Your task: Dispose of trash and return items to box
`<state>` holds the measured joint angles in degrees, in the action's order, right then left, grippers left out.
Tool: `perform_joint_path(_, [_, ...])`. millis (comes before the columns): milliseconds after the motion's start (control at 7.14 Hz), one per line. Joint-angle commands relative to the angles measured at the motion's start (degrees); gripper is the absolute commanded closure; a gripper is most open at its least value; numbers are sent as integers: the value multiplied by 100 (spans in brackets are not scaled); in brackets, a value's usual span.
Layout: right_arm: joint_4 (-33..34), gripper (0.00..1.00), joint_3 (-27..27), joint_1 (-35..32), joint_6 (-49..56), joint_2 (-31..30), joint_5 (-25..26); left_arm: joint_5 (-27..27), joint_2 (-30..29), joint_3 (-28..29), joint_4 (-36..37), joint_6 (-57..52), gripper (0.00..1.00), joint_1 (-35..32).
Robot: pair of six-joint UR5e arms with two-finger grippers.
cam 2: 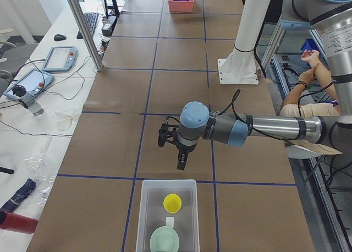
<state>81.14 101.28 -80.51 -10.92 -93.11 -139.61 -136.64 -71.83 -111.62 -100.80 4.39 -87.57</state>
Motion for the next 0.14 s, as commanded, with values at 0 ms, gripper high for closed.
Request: perform_joint_path(0, [-2, 0, -55, 0, 11, 153, 74, 6, -732, 8, 1021, 0, 0, -58])
